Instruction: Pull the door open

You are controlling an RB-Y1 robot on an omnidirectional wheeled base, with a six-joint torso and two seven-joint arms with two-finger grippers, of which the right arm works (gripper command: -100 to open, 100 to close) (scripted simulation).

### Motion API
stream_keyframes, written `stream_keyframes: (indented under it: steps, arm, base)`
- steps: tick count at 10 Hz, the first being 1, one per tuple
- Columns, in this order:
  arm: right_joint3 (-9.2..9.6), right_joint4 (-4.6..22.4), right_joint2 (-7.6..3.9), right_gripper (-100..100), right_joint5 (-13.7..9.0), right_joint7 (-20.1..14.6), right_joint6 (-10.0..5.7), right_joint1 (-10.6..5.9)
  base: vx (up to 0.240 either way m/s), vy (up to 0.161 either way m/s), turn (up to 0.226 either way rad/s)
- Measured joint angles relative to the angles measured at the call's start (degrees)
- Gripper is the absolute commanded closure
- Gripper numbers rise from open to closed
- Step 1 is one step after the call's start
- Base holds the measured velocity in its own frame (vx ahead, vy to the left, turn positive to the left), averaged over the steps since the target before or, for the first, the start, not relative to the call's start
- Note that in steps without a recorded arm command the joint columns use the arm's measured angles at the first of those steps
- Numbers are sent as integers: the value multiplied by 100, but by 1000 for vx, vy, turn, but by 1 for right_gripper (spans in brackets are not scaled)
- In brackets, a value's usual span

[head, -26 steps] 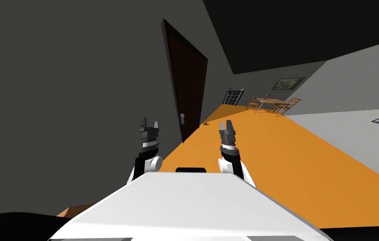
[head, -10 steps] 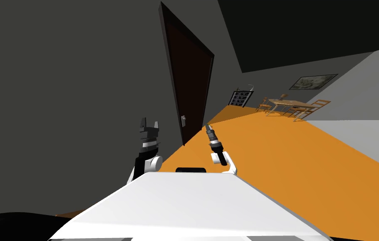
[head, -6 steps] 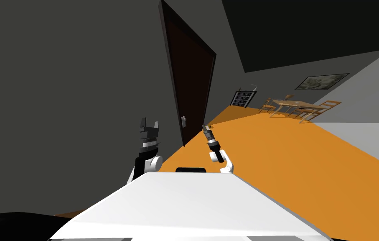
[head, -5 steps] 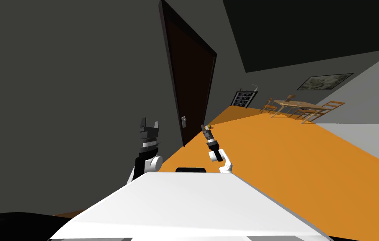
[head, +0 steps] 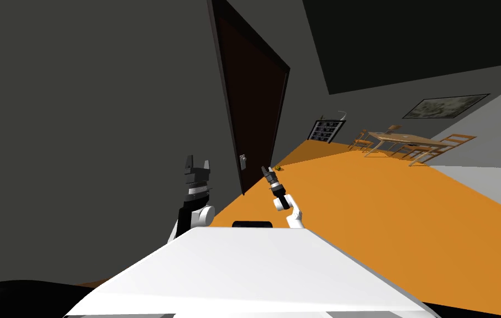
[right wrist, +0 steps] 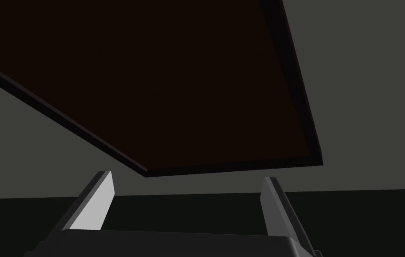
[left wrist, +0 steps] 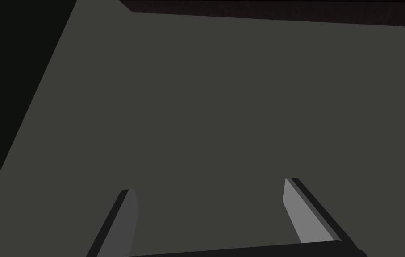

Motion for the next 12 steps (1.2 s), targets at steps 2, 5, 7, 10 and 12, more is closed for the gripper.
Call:
stream_keyframes:
  steps: [2,5,7,10,12]
  arm:
    - [15,233,-2,-100,104,120,39,-139]
    - [36,630,7,-100,296,355,100,-424]
    - [57,926,30,-100,449,546,118,-616]
    - [66,1411,87,-100,631,826,96,-859]
    - [78,1690,104,-100,758,999,123,-1041]
  base:
    - [41,-22,31]
    - [63,-29,46]
    - [64,-33,46]
    - [72,-37,58]
    - [56,-26,22]
